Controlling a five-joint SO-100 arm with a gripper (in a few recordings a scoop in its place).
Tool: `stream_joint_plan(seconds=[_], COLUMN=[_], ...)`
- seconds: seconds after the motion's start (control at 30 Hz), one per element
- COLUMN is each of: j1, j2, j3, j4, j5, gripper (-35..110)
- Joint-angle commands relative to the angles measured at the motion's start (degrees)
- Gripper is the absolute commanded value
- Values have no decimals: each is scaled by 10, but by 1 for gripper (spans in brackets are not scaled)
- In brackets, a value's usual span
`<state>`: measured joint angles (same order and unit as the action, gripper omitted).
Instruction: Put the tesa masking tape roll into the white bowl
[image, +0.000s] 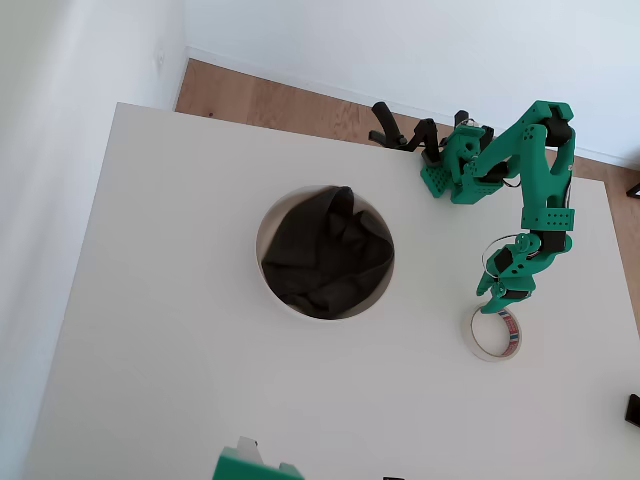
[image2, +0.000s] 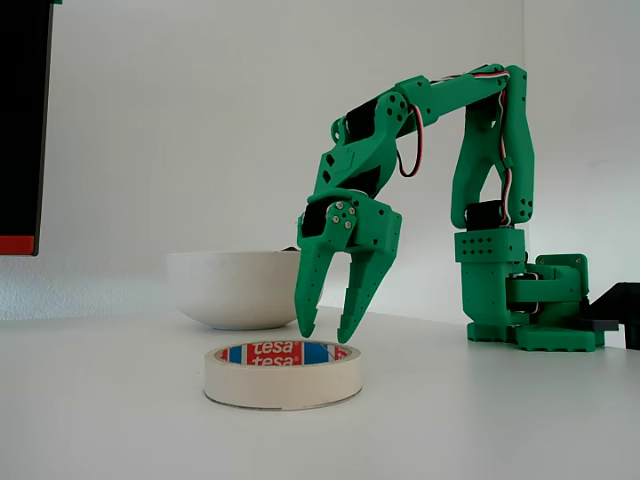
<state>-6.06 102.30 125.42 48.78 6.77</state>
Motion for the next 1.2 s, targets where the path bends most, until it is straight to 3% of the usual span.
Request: stream_joint_plan(seconds=[0.0, 1.0, 1.03, 1.07, 1.17], j1=[-2, -64, -65, -65, -66], j2=[11, -77, -79, -83, -91], j3=[-40, -88, -90, -94, -100], j4=[4, 56, 58, 61, 66], j5=[11, 36, 34, 33, 33], gripper=[13, 7, 4, -8, -8])
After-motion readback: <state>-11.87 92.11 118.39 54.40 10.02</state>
